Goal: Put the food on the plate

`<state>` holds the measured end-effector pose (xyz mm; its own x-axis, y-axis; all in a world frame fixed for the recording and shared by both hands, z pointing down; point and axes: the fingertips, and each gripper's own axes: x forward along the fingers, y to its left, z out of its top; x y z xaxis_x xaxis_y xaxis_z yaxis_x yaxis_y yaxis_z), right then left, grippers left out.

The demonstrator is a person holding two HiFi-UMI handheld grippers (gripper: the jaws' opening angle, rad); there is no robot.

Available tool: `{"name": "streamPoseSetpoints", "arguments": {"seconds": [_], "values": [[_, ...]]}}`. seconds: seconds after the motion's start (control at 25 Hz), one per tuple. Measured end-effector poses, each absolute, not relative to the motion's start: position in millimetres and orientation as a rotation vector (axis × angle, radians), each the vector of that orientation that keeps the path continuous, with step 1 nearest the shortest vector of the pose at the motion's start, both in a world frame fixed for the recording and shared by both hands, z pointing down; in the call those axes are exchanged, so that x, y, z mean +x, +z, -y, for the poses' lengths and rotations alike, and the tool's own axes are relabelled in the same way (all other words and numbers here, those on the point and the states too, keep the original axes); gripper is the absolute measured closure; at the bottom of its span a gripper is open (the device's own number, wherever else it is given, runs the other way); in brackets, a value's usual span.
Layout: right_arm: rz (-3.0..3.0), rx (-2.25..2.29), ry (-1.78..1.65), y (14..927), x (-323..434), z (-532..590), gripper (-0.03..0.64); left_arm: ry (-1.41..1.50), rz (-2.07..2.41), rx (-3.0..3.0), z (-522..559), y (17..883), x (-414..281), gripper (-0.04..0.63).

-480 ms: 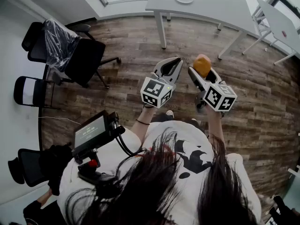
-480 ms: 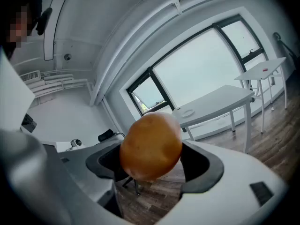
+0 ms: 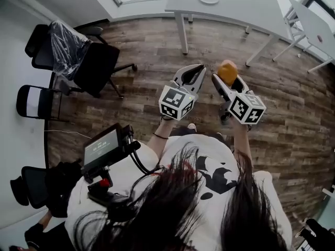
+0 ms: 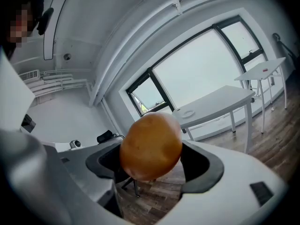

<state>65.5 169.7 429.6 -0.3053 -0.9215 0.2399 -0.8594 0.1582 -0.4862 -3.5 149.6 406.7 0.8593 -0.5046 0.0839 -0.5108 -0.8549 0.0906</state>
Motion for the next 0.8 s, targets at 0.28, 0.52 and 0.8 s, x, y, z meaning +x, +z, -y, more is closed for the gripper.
{"name": "streamPoseSetpoints", "arguments": {"seconds": [0.28,0.52,0.8], "values": [[-2.294,-1.767,-0.857,433.1,61.9,-161.2,0.235,0.106,0.799,2.931,-143.4,409.7,-7.7,0.589],[-2.302,-1.779,-0.841,427.6,55.3,-152.4,0.235,0.099,0.794,2.931,-135.9,407.0,-16.1,0.589],[-2.287,-1.817,-0.835,424.7,62.7,-154.1,0.235,0.082,0.764,2.907,-131.9,412.5,-10.3,0.589]]}}
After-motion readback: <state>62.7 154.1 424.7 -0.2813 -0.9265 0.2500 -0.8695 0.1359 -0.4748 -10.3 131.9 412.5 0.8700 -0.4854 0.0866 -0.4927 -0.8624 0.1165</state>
